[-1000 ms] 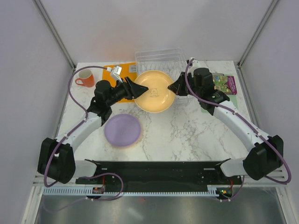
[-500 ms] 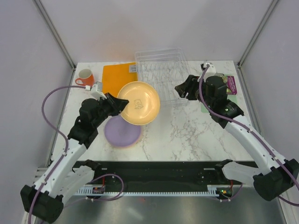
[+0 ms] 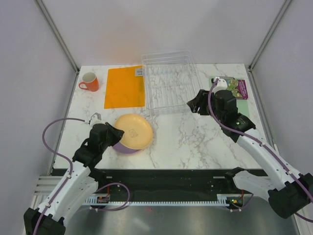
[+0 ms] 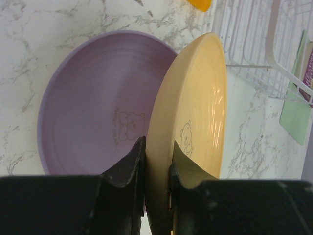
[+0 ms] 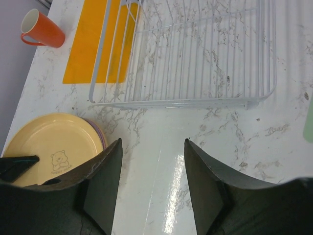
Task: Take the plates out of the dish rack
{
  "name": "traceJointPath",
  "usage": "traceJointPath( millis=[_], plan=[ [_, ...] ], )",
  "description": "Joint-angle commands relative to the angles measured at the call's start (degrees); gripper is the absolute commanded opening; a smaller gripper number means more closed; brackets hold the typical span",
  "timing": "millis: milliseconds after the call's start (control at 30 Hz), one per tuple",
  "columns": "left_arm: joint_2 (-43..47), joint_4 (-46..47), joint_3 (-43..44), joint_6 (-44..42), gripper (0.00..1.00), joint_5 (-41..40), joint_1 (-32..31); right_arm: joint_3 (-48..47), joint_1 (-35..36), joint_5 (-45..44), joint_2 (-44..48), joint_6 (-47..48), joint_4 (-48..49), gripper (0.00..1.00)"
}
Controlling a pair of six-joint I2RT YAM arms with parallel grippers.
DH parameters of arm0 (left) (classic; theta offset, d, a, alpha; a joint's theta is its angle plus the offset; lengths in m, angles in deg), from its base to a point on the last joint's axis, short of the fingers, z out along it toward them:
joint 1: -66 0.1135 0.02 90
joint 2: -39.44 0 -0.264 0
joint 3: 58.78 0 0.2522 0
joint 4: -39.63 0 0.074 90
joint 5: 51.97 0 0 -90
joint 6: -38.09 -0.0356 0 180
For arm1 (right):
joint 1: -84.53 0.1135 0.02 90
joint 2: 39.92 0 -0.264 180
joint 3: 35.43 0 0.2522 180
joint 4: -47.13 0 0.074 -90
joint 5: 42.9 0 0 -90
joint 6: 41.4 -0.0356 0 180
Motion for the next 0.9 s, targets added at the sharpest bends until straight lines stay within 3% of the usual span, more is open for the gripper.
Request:
traceJointPath(
  millis=[0, 400, 500, 533, 600, 733, 800, 833, 867],
  plan=[
    [1.0, 0.2, -0.2, 6.4, 0.02, -5.1, 0.1, 0.5, 0.0, -0.2, 1.1, 0.3, 0.5, 0.60],
    [3.6, -6.8, -2.2, 10.6, 0.02, -10.9, 0.1, 2.6, 0.0, 0.3, -0.4, 0.4, 1.5, 0.59],
    [3.3, -6.6, -2.5, 10.5, 0.21, -11.0, 0.2, 2.9, 0.0, 0.3, -0.4, 0.3, 1.6, 0.59],
    [3.4, -6.7, -2.5, 10.3, 0.37, -11.0, 0.1, 3.2, 0.0, 0.4, -0.4, 0.3, 1.6, 0.59],
    [3.5, -6.5, -2.7, 9.5, 0.42, -11.0, 0.2, 3.4, 0.0, 0.4, -0.4, 0.3, 1.6, 0.59],
    [5.5, -6.3, -3.1, 8.7, 0.80, -11.2, 0.1, 4.0, 0.0, 0.4, -0.5, 0.3, 1.7, 0.59],
    [6.4, -6.2, -3.6, 8.6, 0.88, -11.2, 0.1, 4.2, 0.0, 0.4, -0.6, 0.3, 1.9, 0.59],
    [6.7, -6.1, -3.8, 8.6, 0.99, -11.4, 0.2, 4.4, 0.0, 0.4, -0.6, 0.3, 1.9, 0.59],
    [7.2, -6.3, -4.0, 8.5, 1.00, -11.4, 0.1, 4.5, 0.0, 0.4, -0.8, 0.3, 1.9, 0.59]
  ],
)
